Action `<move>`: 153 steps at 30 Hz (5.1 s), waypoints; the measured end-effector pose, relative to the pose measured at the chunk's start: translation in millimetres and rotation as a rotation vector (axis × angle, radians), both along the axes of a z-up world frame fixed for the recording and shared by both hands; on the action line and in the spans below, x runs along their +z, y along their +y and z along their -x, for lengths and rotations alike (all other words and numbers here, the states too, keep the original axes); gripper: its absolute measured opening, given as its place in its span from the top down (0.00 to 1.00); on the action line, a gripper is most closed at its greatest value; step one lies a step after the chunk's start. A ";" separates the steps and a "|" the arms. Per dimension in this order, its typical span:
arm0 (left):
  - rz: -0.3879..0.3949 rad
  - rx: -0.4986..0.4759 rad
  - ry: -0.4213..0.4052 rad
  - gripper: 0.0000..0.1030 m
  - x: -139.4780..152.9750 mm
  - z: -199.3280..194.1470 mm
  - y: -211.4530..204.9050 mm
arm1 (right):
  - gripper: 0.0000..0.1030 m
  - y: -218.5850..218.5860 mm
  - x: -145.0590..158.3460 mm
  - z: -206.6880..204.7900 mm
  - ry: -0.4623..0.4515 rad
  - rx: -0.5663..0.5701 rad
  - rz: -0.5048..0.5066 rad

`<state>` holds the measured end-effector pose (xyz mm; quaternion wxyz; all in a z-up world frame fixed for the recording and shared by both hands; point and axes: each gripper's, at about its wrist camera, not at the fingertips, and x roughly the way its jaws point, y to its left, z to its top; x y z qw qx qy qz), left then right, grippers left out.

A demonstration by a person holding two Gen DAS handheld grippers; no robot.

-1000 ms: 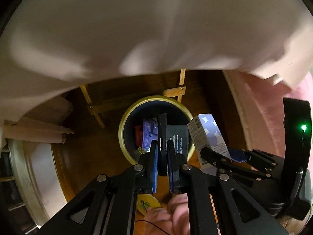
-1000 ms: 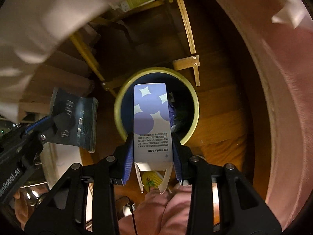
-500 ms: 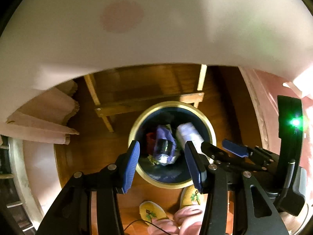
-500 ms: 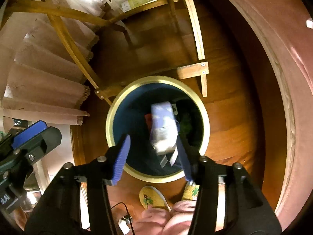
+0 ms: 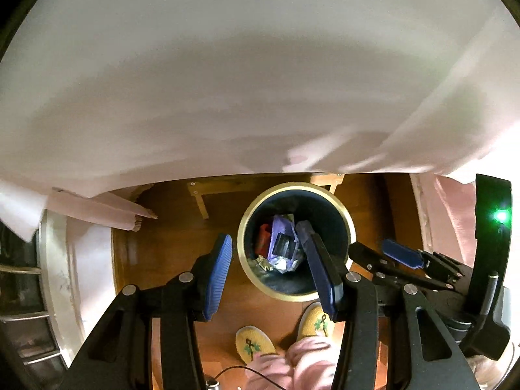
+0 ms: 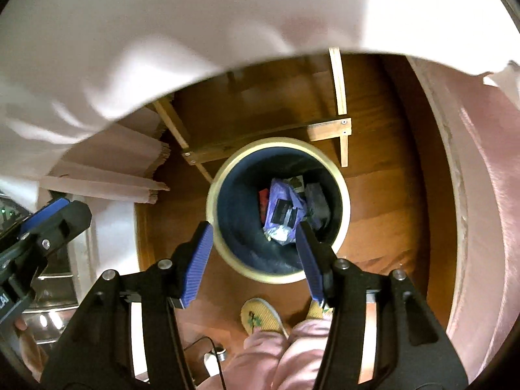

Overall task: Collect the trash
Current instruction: 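Raise both tools from the bin back toward the table, then grasp the clear plastic bottle with the left tool while the right tool grasps the beige cardboard piece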

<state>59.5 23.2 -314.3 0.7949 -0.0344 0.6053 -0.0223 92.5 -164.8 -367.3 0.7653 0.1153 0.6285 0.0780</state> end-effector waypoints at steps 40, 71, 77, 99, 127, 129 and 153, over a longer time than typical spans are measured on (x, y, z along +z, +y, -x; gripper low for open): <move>-0.051 -0.210 -0.411 0.53 357.6 32.2 17.6 | 0.49 16.0 336.1 43.3 -0.292 -0.044 0.031; 0.038 0.022 -0.244 0.45 346.2 -323.9 -73.6 | 0.48 -82.1 381.7 -318.9 -0.411 0.105 -0.012; 0.029 0.125 -0.127 0.45 291.0 -431.3 -95.6 | 0.48 -104.7 353.2 -407.4 -0.370 0.170 -0.020; 0.216 0.257 0.093 0.35 177.4 -549.0 -85.6 | 0.48 -87.9 285.9 -500.6 -0.259 0.246 -0.120; 0.161 0.259 -0.049 0.50 227.5 -478.1 -69.1 | 0.48 -14.8 250.9 -522.2 -0.269 0.399 0.034; 0.161 0.258 -0.055 0.50 231.0 -471.4 -66.8 | 0.48 -8.8 249.6 -523.6 -0.292 0.400 0.058; 0.188 0.092 -0.174 0.50 302.8 -312.3 -58.9 | 0.59 -26.9 350.6 -338.2 -0.441 0.338 -0.127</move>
